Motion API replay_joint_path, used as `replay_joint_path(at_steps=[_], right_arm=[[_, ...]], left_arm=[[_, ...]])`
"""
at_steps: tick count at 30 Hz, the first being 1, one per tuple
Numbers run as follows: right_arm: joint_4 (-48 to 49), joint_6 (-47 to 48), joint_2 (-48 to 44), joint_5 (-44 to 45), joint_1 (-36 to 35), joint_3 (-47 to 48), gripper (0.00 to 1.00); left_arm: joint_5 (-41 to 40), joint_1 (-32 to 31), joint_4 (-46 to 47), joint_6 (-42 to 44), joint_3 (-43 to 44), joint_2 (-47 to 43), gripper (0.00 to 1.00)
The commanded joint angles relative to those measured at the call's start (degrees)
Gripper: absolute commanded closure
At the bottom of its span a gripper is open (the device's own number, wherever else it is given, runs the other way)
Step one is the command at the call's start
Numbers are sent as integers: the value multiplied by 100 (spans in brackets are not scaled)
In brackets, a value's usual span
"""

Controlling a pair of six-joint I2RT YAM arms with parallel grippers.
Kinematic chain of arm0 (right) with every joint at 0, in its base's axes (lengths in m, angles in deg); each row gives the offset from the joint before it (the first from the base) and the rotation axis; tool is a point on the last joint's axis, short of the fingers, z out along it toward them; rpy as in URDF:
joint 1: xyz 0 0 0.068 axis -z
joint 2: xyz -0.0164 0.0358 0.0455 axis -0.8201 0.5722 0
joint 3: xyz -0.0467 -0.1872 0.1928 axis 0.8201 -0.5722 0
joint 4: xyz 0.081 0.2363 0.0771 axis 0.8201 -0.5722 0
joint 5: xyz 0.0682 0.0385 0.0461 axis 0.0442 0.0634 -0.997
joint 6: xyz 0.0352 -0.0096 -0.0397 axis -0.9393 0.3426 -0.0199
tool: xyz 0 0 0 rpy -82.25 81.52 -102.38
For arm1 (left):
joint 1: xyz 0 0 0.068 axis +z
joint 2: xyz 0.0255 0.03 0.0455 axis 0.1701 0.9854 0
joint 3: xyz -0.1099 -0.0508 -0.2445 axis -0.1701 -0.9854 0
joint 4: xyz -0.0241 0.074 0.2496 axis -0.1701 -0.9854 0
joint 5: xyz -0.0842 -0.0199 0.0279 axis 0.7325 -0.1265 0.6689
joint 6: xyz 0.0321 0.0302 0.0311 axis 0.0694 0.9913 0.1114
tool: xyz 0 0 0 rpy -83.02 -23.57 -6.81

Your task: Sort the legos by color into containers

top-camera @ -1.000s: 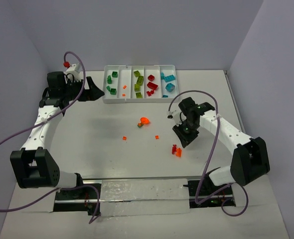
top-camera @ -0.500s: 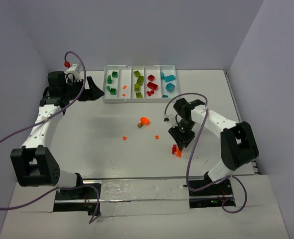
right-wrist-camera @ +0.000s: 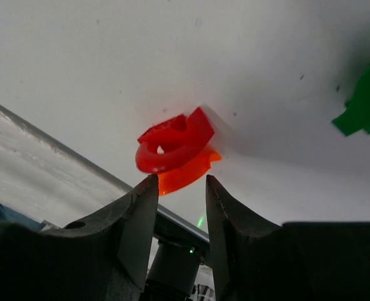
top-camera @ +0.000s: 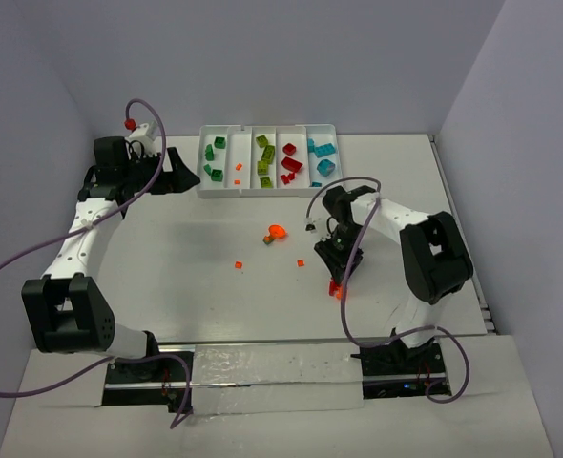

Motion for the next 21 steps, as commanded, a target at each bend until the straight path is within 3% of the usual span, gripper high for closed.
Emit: replay_joint_path(at_steps=[1, 13, 21], right_arm=[[179, -64, 403, -182, -65, 459, 58], [391, 54, 554, -237, -127, 1009, 61], [165, 135, 220, 23, -69, 1195, 53]], left_arm=[[-36, -26, 16, 49, 356, 69, 2], [-29, -27, 61, 36, 315, 94, 2], [-57, -27, -2, 73, 387, 62, 3]])
